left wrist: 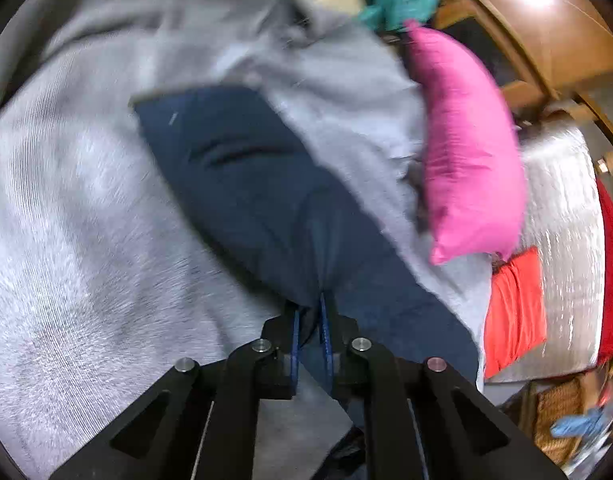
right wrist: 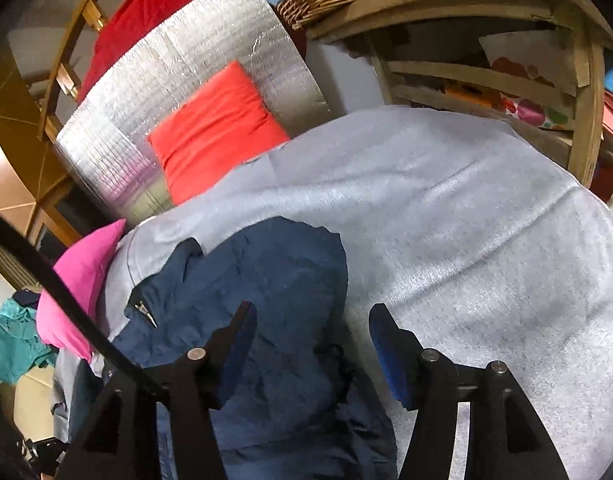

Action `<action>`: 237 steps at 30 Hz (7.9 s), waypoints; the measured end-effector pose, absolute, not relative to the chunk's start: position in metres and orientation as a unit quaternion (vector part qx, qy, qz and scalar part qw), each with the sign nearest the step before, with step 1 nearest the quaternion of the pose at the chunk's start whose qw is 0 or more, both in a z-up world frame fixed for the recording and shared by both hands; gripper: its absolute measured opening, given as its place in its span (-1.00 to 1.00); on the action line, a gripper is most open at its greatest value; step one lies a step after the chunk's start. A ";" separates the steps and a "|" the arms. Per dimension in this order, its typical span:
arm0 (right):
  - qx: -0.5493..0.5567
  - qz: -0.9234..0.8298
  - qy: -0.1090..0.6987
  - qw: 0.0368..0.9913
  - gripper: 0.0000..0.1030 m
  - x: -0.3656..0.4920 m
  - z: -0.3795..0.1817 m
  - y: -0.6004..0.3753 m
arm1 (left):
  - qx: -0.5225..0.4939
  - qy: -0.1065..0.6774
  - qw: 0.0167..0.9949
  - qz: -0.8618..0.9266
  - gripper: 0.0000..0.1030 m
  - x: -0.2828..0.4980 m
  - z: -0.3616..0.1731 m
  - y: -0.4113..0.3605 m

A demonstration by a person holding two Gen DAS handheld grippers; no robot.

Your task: Fold large clothes

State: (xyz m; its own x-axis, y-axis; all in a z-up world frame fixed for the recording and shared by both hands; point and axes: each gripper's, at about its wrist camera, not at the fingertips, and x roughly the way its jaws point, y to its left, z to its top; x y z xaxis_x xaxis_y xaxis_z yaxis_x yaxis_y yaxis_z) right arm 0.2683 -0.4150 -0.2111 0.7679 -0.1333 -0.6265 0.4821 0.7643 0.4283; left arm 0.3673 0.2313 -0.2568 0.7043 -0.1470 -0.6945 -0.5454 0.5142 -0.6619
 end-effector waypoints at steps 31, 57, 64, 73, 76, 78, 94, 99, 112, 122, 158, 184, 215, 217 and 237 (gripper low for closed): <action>0.350 -0.113 0.276 0.888 0.30 0.249 -0.199 -0.439 | -0.100 0.486 0.806 -0.322 0.45 0.337 -0.168 -0.056; 0.358 -0.130 0.255 0.889 0.30 0.233 -0.201 -0.465 | -0.122 0.338 0.811 -0.463 0.50 0.284 -0.089 -0.163; 0.381 -0.064 0.273 0.881 0.30 0.242 -0.204 -0.460 | -0.100 0.366 0.882 -0.278 0.51 0.312 -0.100 -0.097; 0.353 -0.051 0.386 0.851 0.29 0.302 -0.248 -0.423 | -0.018 0.501 0.864 0.038 0.51 0.366 -0.186 0.011; 0.343 -0.057 0.400 0.848 0.22 0.315 -0.258 -0.414 | -0.056 0.517 0.854 0.030 0.51 0.366 -0.199 0.033; 0.310 -0.071 0.405 0.857 -0.16 0.318 -0.252 -0.406 | -0.067 0.522 0.850 0.019 0.51 0.365 -0.200 0.035; 0.290 -0.083 0.379 0.875 0.19 0.299 -0.221 -0.412 | 0.001 0.495 0.869 0.018 0.58 0.358 -0.195 0.042; 0.335 -0.108 0.359 0.864 0.60 0.298 -0.226 -0.450 | -0.057 0.498 0.865 0.017 0.59 0.363 -0.198 0.077; 0.314 -0.031 0.417 0.852 0.17 0.315 -0.262 -0.415 | -0.202 0.533 0.814 -0.108 0.26 0.375 -0.227 0.072; 0.256 -0.063 0.356 0.897 -0.32 0.296 -0.220 -0.395 | -0.122 0.483 0.863 -0.084 -0.45 0.366 -0.200 0.047; 0.266 -0.039 0.406 0.874 -0.37 0.284 -0.227 -0.394 | -0.080 0.512 0.851 -0.088 -0.28 0.357 -0.202 0.052; 0.210 -0.005 0.442 0.872 -0.25 0.300 -0.235 -0.333 | 0.109 0.478 0.869 -0.062 0.27 0.353 -0.205 -0.023; 0.238 0.067 0.484 0.840 -0.25 0.313 -0.230 -0.296 | 0.132 0.471 0.870 -0.070 0.43 0.353 -0.201 -0.022; 0.246 0.070 0.470 0.845 -0.25 0.301 -0.220 -0.303 | 0.127 0.464 0.874 -0.070 0.43 0.348 -0.197 -0.020; 0.369 0.006 0.380 0.848 0.04 0.101 -0.210 -0.378 | 0.045 0.417 0.905 -0.070 0.43 0.177 -0.173 0.096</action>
State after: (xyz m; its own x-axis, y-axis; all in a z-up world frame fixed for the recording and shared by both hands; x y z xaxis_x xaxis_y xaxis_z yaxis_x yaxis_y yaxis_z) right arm 0.1010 -0.3775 -0.2095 0.7105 0.2913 -0.6405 0.2705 0.7273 0.6308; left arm 0.1769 0.0958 -0.1726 0.6423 -0.0896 -0.7612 0.1650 0.9860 0.0231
